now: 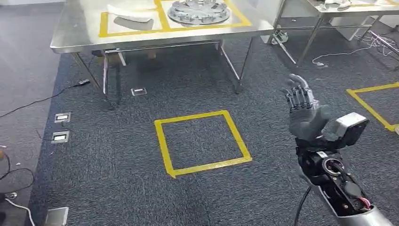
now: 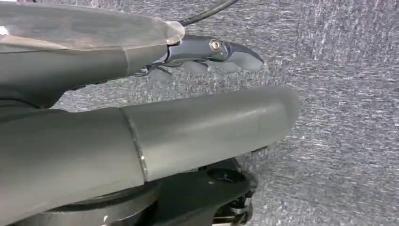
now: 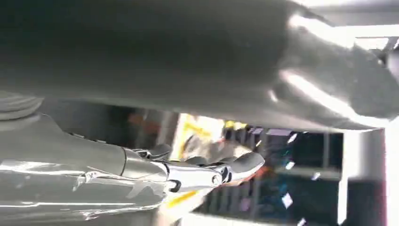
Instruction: Take the parts from the cabinet and place them on the table.
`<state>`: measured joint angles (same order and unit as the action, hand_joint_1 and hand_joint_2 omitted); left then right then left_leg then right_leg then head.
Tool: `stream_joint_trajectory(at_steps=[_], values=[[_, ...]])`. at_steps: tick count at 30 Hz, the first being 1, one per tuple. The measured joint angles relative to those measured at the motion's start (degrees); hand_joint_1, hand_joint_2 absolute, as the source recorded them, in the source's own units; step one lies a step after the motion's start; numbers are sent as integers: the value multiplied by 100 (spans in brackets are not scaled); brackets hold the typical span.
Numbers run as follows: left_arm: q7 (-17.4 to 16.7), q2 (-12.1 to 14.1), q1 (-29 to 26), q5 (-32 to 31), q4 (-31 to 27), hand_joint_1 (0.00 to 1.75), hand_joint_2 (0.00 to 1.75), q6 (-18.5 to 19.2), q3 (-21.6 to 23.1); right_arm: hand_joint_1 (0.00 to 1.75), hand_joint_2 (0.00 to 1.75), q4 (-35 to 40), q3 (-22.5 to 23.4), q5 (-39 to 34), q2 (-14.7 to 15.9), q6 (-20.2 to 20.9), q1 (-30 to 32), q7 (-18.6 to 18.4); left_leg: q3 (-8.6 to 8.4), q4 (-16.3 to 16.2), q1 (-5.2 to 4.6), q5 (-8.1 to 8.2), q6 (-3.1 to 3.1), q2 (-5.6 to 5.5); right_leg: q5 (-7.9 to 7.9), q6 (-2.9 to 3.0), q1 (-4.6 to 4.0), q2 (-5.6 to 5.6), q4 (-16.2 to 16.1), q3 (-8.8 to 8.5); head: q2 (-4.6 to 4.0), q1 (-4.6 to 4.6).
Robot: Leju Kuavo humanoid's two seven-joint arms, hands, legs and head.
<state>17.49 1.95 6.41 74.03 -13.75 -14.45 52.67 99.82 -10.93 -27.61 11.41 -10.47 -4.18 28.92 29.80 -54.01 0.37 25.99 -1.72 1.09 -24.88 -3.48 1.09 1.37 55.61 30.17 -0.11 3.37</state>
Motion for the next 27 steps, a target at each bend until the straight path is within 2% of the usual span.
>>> stream_joint_trajectory(at_steps=[1,2,4,5,6,7,9,10,11,12,14,15,16,17,18,19,20,21,22,23,24,25,26,27], values=[[0,2,2,0,2,0,0,2,-4,0,0,-169,52,-68,2,0,-26,7,24,-23,-52,5,47,12,-91,32,-45,47,-150,-54,0,13],[0,2,2,0,2,0,0,4,-11,0,0,-427,101,-116,9,2,-82,42,40,-9,-40,-18,79,24,-59,92,-54,0,-129,-21,0,4],[0,0,4,-2,2,0,0,20,-17,0,0,-1355,195,-225,22,44,-236,186,39,16,-30,-38,116,87,-43,132,-66,-63,-131,9,0,-61],[-2,0,15,-4,0,0,0,22,-17,0,0,-1864,247,-273,31,96,-292,263,38,3,-31,-22,150,101,-16,185,-62,-76,-168,-3,0,-94],[-4,7,20,-20,2,0,0,35,-17,0,0,-2523,317,-305,37,139,-332,380,85,-130,-3,94,182,31,7,218,-29,-67,-187,-5,0,-94],[-9,2,20,-22,0,0,0,46,-15,0,0,-3077,349,-358,39,194,-416,407,242,-452,-12,319,203,-27,19,241,-33,-78,-187,17,0,-128],[-37,0,17,-42,2,0,0,70,-15,0,0,-3959,374,-404,37,178,-469,218,729,-1440,-10,789,205,-68,39,274,-37,-95,-184,71,0,-227],[-63,0,14,-55,0,0,0,70,-15,0,0,-4261,369,-402,35,125,-439,64,940,-1851,-14,926,202,-70,44,282,-43,-100,-183,88,0,-238],[-72,0,7,-59,2,0,0,70,-13,0,0,-4534,365,-395,20,54,-398,-101,1044,-2024,-16,909,194,-70,45,282,-51,-119,-182,94,0,-243],[-88,0,-1,-74,2,0,0,70,-13,0,0,-4885,360,-339,-17,-34,-376,-301,961,-1831,-17,718,168,-72,44,282,-54,-158,-183,83,0,-247],[-105,11,-19,-109,2,0,0,63,-13,0,0,-5649,339,-194,-131,-217,-296,-814,465,-812,-42,151,84,-134,36,276,-69,-236,-182,37,0,-265],[-109,28,-19,-125,2,0,0,59,-13,0,0,-5937,317,-153,-194,-268,-169,-989,242,-324,-57,-55,25,-280,27,268,-56,-237,-183,34,0,-273],[-116,52,-23,-144,7,0,0,55,-13,0,0,-6241,290,-116,-265,-286,-94,-1071,127,-57,-72,-65,-25,-393,16,249,-99,-261,-162,64,0,-260],[-131,57,-28,-168,7,0,0,55,-11,0,0,-6513,271,-113,-343,-297,-29,-1201,123,3,-70,-60,19,-336,21,235,-77,-301,-155,87,0,-243],[-133,57,-32,-181,7,0,0,55,-9,0,0,-6724,253,-111,-371,-308,21,-1280,122,4,-89,-49,9,-307,31,201,-55,-342,-166,95,0,-227],[-168,57,-31,-210,7,0,0,55,-4,0,0,-6921,236,-111,-428,-319,55,-1385,108,10,-112,-47,-9,-264,43,170,-38,-385,-178,94,0,-251],[-188,55,-26,-234,7,0,0,55,2,0,0,-7073,223,-109,-439,-343,83,-1452,77,75,-71,-76,-40,-227,43,126,-64,-426,-183,92,0,-260],[-192,39,-22,-267,7,0,0,63,11,0,0,-7211,210,-87,-450,-361,118,-1504,39,127,-36,-105,-41,-166,-9,119,-28,-370,-119,103,0,-258],[-199,52,-17,-300,7,0,0,63,15,0,0,-7359,196,-46,-474,-374,123,-1521,19,147,-35,-105,-68,-141,-211,85,-51,-269,153,214,0,-199],[-214,57,-13,-332,7,0,0,63,20,0,0,-7504,186,-22,-496,-398,106,-1508,15,146,-34,-105,-71,-93,-488,50,-39,-228,646,446,0,-131],[-227,52,-12,-367,7,0,0,63,24,0,0,-7617,170,-9,-505,-404,108,-1473,13,145,-36,-102,-73,-50,-726,18,-23,-210,1172,689,0,-107],[-245,50,-9,-389,7,0,0,63,31,0,0,-7702,153,19,-522,-400,119,-1430,15,142,-38,-100,-73,-19,-874,-8,-7,-204,1584,879,0,-107],[-267,46,-6,-415,7,0,0,63,39,0,0,-7775,137,97,-536,-400,122,-1392,13,139,-37,-99,-71,16,-883,-30,13,-196,1765,957,0,-90],[-284,41,-2,-442,7,0,0,63,57,0,0,-7849,100,206,-544,-400,116,-1362,8,136,-33,-96,-67,44,-764,-45,34,-181,1652,896,0,-72]])
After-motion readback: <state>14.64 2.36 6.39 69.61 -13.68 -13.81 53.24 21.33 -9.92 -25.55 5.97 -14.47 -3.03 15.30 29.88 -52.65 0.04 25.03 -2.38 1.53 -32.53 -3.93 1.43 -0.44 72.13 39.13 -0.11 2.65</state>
